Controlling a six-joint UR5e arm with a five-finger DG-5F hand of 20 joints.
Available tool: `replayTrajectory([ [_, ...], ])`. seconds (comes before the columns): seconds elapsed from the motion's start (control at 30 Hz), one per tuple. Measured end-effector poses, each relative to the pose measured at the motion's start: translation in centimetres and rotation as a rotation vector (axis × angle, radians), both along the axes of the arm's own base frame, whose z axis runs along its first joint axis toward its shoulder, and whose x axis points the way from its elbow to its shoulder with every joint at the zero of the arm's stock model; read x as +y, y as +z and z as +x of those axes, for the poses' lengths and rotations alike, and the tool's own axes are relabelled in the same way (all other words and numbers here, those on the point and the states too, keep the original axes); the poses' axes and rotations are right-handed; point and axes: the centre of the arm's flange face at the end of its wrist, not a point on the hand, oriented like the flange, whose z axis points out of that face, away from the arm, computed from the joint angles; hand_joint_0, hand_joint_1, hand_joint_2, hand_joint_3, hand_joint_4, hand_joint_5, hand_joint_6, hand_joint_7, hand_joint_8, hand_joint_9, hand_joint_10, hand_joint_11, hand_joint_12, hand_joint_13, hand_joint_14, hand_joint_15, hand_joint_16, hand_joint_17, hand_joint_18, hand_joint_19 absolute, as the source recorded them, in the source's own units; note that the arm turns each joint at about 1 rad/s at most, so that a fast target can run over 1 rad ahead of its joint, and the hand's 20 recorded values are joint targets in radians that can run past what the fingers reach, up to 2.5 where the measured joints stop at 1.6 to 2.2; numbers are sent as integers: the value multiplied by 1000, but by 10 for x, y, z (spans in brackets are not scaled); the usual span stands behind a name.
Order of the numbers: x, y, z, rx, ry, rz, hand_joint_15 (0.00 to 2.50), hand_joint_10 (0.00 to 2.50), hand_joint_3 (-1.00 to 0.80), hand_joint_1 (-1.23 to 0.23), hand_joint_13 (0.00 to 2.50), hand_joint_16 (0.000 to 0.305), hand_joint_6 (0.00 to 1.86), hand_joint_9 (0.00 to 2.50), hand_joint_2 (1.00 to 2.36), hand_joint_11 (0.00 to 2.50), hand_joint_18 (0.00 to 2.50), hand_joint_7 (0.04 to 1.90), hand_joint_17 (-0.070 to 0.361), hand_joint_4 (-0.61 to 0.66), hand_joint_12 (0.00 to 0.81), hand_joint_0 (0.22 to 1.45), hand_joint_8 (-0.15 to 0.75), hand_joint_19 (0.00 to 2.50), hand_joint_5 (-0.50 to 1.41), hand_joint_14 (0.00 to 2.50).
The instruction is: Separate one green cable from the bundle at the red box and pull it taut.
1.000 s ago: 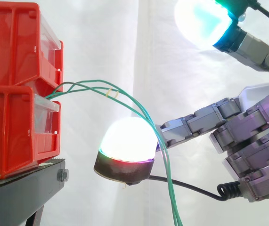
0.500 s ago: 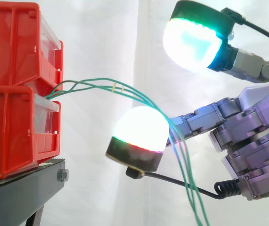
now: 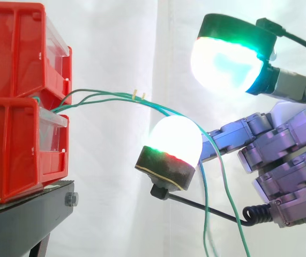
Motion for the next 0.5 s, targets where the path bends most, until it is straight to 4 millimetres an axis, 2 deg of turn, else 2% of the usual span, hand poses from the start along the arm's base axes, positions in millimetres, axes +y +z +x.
replayTrajectory([
  [0.17,-2,0,0,-1,-25,-4,1536,31,-500,-594,2144,61,505,2191,1000,1132,2337,1060,138,192,293,613,183,952,99,11],
  [0.5,-1,0,-1,0,-63,-20,1475,31,-500,-567,2132,68,504,2166,1000,1089,2346,952,153,273,326,515,213,903,77,13],
])
